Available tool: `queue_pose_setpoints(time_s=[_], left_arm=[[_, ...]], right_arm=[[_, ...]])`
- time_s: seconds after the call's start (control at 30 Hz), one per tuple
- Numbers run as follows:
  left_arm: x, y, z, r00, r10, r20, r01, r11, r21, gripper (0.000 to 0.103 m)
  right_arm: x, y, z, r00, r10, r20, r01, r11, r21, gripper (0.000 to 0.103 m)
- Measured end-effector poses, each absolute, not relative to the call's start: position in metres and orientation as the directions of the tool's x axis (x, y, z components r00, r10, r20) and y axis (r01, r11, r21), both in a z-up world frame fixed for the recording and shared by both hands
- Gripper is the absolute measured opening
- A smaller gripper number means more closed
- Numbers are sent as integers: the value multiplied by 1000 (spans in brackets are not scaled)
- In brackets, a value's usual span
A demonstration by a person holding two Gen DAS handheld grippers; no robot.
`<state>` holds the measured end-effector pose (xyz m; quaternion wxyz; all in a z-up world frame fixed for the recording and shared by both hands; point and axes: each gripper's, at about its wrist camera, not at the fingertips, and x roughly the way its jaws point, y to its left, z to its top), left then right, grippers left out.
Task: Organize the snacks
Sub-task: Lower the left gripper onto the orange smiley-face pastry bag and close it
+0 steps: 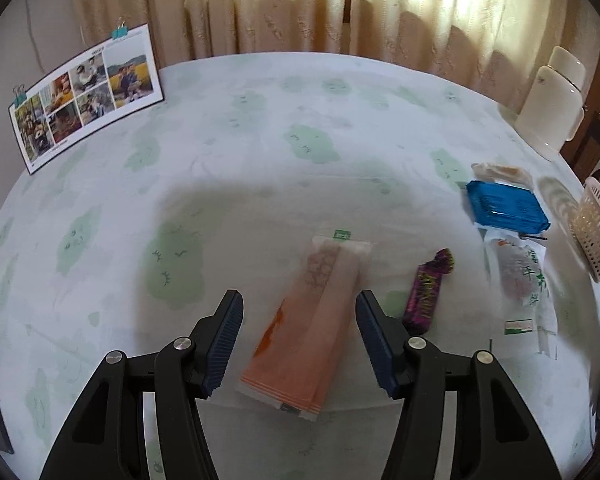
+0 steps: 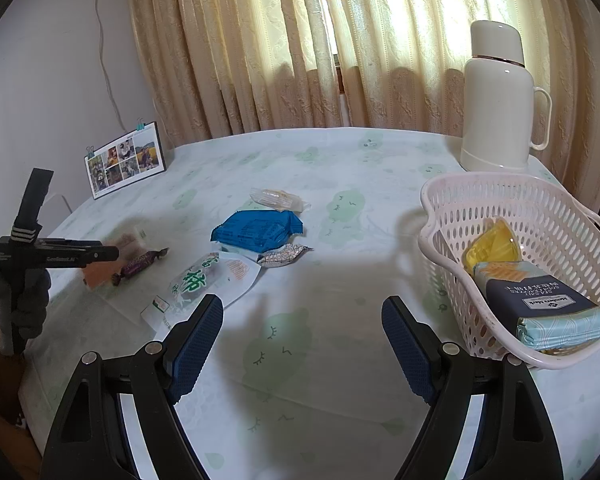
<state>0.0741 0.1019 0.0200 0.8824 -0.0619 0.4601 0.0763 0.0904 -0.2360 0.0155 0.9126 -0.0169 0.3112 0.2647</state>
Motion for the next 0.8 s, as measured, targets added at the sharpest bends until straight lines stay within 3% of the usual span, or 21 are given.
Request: queue_pose_setpoints(time_s=[0.5, 0.57, 0.63, 0.8], left_arm=[[103, 90, 7, 548, 99, -831, -125, 991, 36, 56], [105, 90, 7, 552, 87, -829, -116, 993, 26, 51], [105, 89, 7, 560, 65, -826, -101, 995, 10, 39], [101, 89, 10, 576, 76, -814, -112, 994, 13, 33]], right_arm=[[91, -237, 14, 664, 471, -581, -489, 861, 139, 82], [92, -238, 13, 662, 469, -585, -485, 863, 144, 82], [94, -239, 12, 660, 466, -589, -477, 866, 150, 82], [95, -239, 13, 679, 434, -592, -447, 884, 136, 82]])
